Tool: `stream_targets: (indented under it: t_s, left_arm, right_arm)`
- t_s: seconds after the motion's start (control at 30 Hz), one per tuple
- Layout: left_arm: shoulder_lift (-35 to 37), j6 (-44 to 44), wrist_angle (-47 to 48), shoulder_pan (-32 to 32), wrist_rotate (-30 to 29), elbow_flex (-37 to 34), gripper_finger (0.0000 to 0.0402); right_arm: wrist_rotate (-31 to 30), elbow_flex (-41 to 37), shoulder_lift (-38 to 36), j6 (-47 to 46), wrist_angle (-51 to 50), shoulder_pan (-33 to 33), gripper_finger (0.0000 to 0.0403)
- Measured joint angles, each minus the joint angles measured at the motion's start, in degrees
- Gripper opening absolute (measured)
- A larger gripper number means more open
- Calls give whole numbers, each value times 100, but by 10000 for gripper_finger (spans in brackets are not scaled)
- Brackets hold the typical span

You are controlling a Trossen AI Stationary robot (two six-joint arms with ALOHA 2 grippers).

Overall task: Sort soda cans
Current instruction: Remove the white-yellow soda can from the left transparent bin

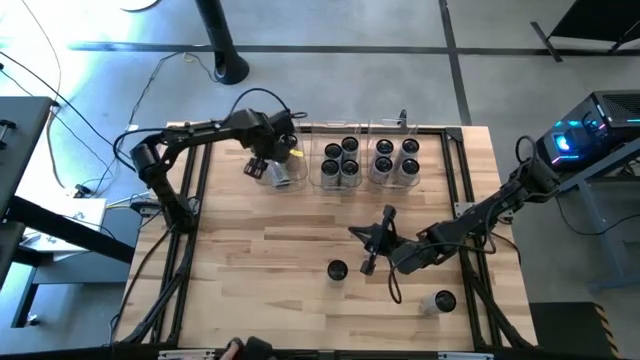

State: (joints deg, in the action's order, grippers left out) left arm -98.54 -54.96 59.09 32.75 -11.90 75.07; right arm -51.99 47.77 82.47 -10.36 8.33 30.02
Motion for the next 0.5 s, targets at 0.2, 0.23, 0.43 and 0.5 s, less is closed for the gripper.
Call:
stream_targets:
  t_s: [0.2, 0.23, 0.43, 0.5]
  left_arm:
    - [6, -622, -436, 149, 68, -236, 277]
    - [12, -692, -535, 169, 68, -279, 283]
    - [13, -1018, -1079, 217, 79, -645, 312]
    - [13, -1239, -1216, 213, 90, -782, 315]
  right_arm:
    - [-7, 0, -187, 163, -130, 0, 0]
    - [-4, 0, -222, 188, -169, 0, 0]
    - [-9, 2, -319, 338, -221, -2, 0]
    - [-5, 2, -319, 382, -229, -2, 0]
